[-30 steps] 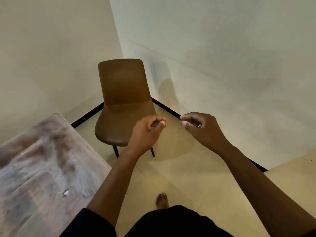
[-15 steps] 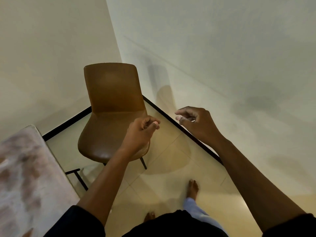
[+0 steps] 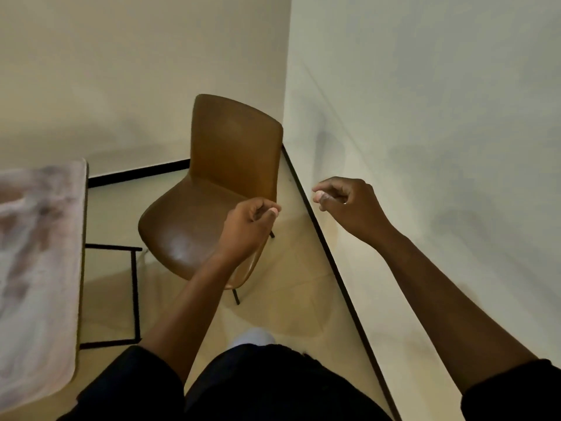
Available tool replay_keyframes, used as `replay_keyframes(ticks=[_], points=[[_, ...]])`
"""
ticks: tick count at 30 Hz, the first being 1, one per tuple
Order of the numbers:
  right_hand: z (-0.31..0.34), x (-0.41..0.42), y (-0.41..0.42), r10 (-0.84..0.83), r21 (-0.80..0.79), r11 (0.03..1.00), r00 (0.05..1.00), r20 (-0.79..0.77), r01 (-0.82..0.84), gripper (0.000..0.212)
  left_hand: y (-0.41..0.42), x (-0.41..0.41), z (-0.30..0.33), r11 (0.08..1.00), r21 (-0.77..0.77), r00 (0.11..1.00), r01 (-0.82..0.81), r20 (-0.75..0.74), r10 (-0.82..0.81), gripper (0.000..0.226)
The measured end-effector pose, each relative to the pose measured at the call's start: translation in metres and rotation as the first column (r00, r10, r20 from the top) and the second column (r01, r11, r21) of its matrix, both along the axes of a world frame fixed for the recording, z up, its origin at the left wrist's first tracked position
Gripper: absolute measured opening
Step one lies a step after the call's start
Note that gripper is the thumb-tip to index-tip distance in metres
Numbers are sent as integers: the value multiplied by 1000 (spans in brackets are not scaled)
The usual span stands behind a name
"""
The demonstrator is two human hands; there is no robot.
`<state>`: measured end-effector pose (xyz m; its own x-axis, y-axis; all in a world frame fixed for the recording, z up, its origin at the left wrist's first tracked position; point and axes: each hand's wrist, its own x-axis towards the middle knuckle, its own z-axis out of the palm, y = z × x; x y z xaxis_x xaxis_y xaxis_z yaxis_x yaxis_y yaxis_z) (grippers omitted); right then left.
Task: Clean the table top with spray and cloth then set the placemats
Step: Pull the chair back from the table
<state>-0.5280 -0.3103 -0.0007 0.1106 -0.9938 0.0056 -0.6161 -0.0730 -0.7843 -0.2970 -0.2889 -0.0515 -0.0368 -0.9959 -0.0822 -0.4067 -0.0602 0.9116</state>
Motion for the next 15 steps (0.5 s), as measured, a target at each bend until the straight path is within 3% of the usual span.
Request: replay_keyframes(ticks=[6,15], points=[[-5,16,-113,234,-26,970,963,-137,-240,23,-54,5,-23,983,51,984,-175,22,174,17],[-22,87,-274,478,43,870,816,-326,-492,24,-190,32,-37,928,127,923,-352,-116,366,20]])
